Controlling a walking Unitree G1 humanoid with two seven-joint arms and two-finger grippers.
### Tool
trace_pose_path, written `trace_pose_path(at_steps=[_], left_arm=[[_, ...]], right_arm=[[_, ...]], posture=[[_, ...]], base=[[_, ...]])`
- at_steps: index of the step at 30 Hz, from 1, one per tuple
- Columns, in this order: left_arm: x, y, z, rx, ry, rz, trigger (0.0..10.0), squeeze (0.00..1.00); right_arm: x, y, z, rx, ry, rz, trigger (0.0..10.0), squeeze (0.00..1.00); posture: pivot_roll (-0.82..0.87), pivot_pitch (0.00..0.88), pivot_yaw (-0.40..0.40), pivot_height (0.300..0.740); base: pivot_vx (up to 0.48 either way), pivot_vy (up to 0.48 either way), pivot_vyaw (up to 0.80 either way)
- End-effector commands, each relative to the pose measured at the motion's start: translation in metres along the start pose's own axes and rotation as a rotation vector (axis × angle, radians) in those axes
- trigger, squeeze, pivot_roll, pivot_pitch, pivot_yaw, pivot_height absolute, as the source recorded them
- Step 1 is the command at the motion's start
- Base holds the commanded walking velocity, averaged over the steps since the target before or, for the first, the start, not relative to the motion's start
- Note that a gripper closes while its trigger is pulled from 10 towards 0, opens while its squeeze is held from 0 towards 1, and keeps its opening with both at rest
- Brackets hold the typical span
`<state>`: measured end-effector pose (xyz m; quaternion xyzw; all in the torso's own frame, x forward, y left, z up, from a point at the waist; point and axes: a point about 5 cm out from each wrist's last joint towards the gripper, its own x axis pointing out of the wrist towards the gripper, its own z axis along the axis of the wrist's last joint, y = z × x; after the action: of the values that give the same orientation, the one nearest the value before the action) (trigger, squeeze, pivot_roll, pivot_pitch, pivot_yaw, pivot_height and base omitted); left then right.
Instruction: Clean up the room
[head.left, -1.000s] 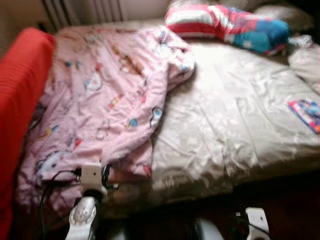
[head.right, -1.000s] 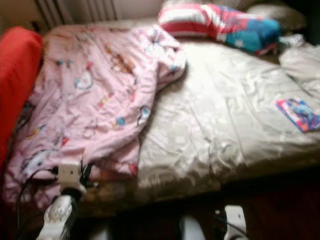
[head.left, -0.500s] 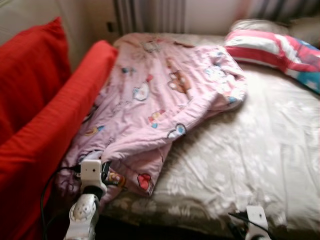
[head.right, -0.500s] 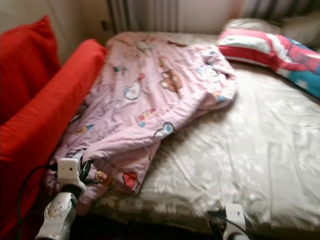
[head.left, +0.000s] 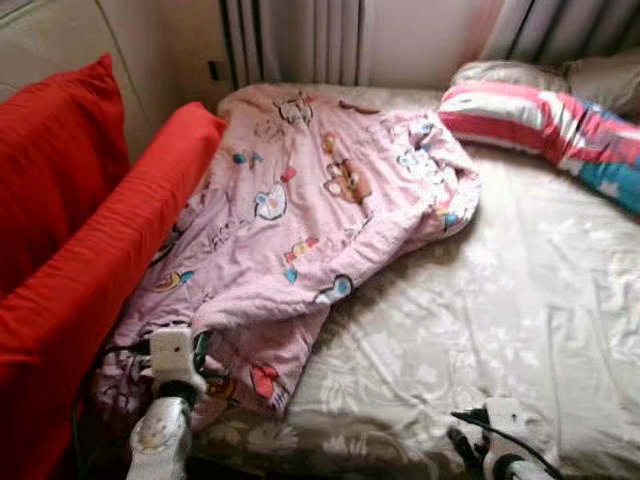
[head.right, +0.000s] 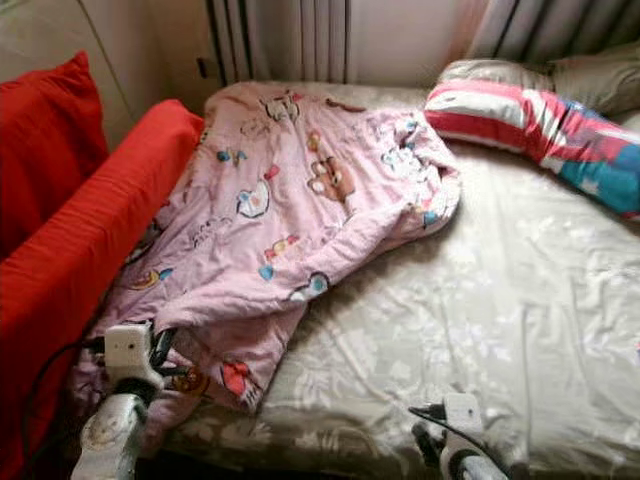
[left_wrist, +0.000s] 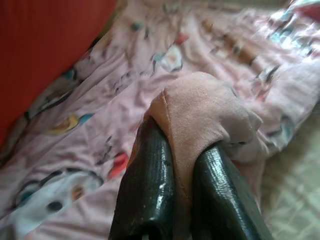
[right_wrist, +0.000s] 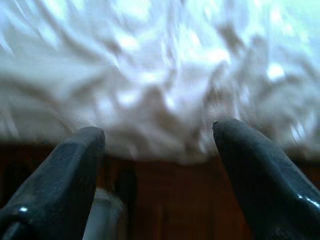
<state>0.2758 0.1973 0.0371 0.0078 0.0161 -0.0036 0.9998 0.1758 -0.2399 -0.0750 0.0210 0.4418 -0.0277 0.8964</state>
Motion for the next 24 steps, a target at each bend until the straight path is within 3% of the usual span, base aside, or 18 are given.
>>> trace_pose_path(at_steps=[1, 11, 24], left_arm=[[-0.0058, 0.0064, -0.0065, 0.014, 0.034, 0.011, 10.0, 0.00], [-0.0059, 0.0051, -0.0068, 0.023, 0.034, -0.003, 10.0, 0.00], [-0.0077, 0.0061, -0.0070, 0.018, 0.029, -0.001, 10.0, 0.00]], right_arm=[[0.0004, 0.0002, 0.0010, 0.008, -0.001, -0.002, 10.0, 0.00], [0.0002, -0.0009, 0.0012, 0.006, -0.001, -0.011, 10.0, 0.00], [0.0001, -0.0022, 0.0018, 0.008, -0.003, -0.019, 10.0, 0.00]], posture=[[0.01, 0.050, -0.023, 0.740], [0.00, 0.047, -0.025, 0.740], [0.00, 0.056, -0.027, 0.740]], base=[[0.000, 0.000, 0.00], [0.000, 0.000, 0.00], [0.000, -0.455, 0.00]])
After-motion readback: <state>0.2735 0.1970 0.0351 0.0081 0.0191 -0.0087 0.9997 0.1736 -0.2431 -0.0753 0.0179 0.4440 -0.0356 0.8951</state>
